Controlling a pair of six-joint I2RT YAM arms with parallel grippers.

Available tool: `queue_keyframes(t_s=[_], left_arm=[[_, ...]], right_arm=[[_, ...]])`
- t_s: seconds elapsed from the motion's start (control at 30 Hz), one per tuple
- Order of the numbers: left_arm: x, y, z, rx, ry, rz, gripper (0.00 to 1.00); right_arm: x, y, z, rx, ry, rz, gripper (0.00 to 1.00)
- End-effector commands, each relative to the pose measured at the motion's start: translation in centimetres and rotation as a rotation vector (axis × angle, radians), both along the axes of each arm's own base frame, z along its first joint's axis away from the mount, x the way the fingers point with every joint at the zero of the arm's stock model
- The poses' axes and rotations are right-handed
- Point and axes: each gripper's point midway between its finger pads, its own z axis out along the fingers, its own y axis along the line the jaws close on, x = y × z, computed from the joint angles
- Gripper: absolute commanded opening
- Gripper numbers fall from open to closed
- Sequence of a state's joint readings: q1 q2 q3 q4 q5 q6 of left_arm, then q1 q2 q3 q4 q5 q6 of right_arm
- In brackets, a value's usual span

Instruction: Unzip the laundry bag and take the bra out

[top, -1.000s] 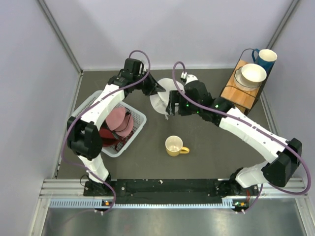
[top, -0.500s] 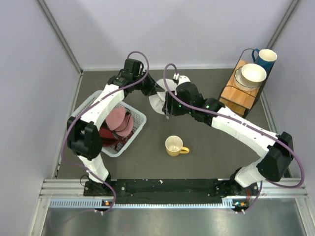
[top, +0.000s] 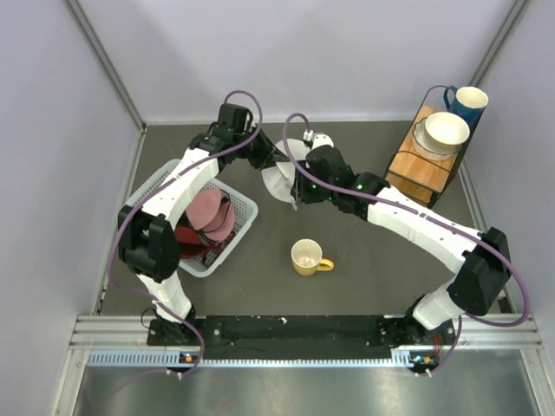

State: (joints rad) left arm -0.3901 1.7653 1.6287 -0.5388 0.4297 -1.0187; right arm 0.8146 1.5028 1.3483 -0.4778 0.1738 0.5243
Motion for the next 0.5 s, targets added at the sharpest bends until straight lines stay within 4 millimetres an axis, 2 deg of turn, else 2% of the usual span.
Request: queue_keyframes(t_s=[0.0, 0.23, 0.4, 0.47], left_arm=[[0.6, 0.0, 3.3, -0.053, -0.093, -0.017, 0.0], [1.0, 0.2, 3.3, -0.049, -0.101, -0.016, 0.0], [0.9, 0.2, 3.4, -0.05, -0.098, -0.016, 0.0], [0.9, 0.3, 3.2, -0.049, -0.096, -0.016, 0.0]], right_arm=[[1.5, -0.1, 3.4, 0.068, -0.084, -0.043, 0.33], [1.4, 0.2, 4.2, 0.093, -0.087, -0.021, 0.33], [1.4, 0.8, 4.9, 0.114, -0.099, 0.003, 0.28], [1.4, 1.3, 4.5, 0.115, -0.086, 0.018, 0.28]])
